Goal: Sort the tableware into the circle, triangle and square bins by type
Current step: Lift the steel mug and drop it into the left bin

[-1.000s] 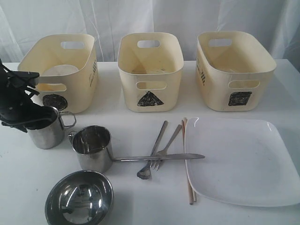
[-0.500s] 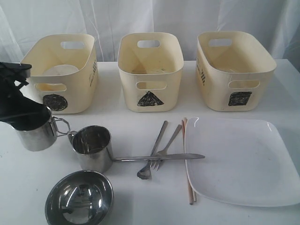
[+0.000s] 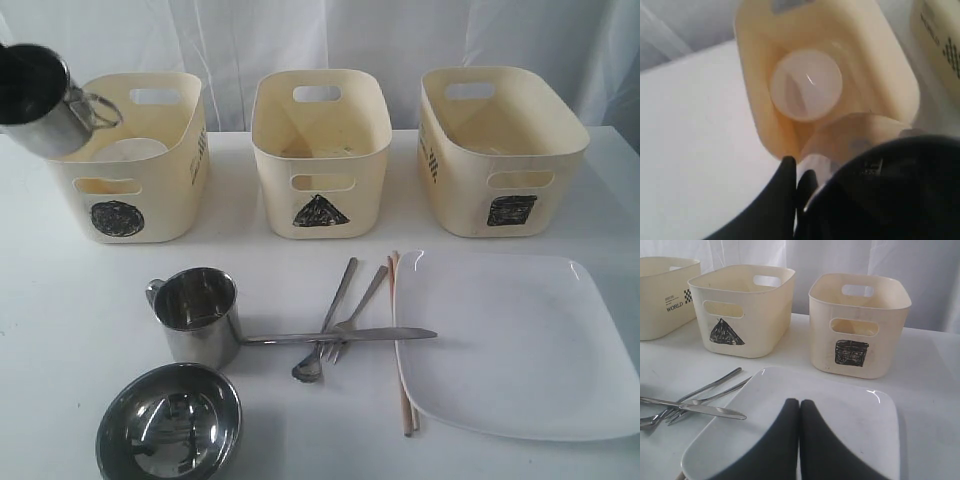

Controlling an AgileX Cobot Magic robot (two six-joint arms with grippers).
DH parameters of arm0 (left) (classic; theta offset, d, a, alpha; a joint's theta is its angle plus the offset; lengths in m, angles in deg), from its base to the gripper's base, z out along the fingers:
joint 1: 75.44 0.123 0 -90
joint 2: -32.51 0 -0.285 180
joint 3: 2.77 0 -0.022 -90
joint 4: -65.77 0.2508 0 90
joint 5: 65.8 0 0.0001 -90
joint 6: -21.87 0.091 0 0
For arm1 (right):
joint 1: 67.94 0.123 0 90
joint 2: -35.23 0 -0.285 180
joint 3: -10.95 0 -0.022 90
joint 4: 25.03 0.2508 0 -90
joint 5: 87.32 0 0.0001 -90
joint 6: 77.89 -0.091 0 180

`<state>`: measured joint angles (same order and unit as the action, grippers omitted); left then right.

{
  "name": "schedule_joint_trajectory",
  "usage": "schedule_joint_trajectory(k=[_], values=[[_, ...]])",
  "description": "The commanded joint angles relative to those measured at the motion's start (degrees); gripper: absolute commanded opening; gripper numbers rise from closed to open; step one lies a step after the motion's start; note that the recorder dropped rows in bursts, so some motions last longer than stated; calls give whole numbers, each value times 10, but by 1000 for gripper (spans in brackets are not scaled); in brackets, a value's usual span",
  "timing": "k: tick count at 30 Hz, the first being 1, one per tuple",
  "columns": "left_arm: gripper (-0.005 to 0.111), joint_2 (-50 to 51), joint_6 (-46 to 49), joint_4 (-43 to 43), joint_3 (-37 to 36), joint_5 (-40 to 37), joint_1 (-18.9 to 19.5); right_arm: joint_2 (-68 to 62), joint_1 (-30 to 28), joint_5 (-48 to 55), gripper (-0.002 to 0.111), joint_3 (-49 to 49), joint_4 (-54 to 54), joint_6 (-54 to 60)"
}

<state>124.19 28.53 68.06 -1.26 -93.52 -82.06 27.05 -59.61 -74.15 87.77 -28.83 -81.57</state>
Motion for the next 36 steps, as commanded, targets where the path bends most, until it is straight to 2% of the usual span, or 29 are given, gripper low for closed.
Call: schedule_joint_trajectory(k=[1, 6, 14, 27, 33, 34, 36], values=[[0, 64, 8, 55, 73, 48, 2, 4, -4, -4, 0, 4, -2, -1], [0, 159, 8, 81, 151, 75, 3, 4, -4, -4, 0, 4, -2, -1], [0, 258, 7, 81, 213, 154, 3, 4, -4, -4, 0, 4, -2, -1], [0, 347, 7, 81, 233, 167, 3, 4, -4, -4, 0, 4, -2, -1], [0, 357, 7, 81, 233, 202, 3, 4, -4, -4, 0, 4, -2, -1], [1, 357, 7, 81, 233, 206, 3, 4, -4, -4, 0, 4, -2, -1], [12, 362, 7, 81, 233, 216, 3, 4, -4, -4, 0, 4, -2, -1]])
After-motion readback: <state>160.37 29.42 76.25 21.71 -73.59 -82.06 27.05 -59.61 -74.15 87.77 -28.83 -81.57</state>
